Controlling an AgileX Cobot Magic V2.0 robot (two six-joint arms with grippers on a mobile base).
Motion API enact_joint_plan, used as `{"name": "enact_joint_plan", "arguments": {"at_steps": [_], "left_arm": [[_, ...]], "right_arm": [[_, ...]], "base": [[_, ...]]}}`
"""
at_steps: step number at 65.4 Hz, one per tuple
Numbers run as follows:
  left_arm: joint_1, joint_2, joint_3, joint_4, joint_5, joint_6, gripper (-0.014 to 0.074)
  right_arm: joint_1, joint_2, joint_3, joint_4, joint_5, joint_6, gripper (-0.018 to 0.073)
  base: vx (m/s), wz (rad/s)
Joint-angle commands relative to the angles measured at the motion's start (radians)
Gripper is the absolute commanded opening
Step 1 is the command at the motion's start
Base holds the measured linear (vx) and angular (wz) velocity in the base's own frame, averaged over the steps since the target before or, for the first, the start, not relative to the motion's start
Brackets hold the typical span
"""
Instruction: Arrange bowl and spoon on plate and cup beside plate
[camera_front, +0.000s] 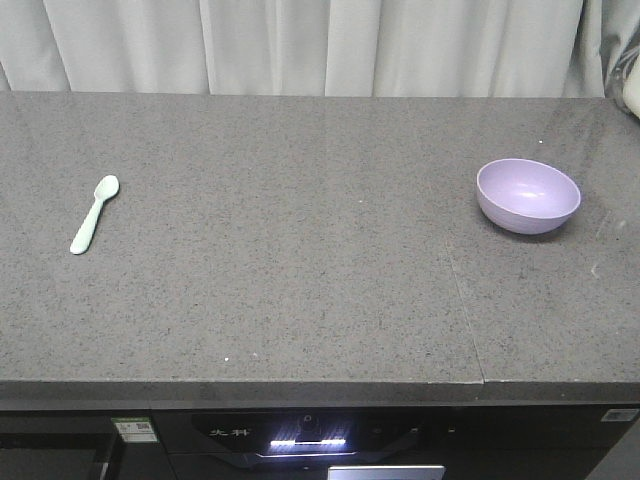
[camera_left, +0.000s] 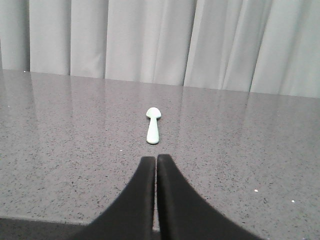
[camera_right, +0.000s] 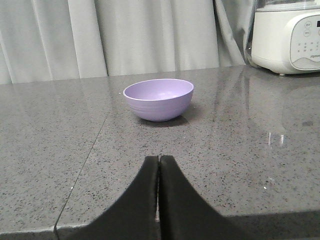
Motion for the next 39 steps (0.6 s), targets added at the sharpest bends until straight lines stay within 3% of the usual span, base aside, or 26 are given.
{"name": "enact_joint_plan", "arguments": {"at_steps": [1, 39], "left_arm": [[-0.001, 0.005, 0.028, 0.000, -0.071, -0.008, -0.0006], [-0.001, 0.005, 0.028, 0.000, -0.071, -0.008, -0.0006]], "right_arm": [[-0.001, -0.011, 0.016, -0.006, -0.077, -0.009, -0.0006], [-0.001, -0.011, 0.016, -0.006, -0.077, -0.009, -0.0006]], "base": [[0.03, 0.00], [0.03, -0.01]]}}
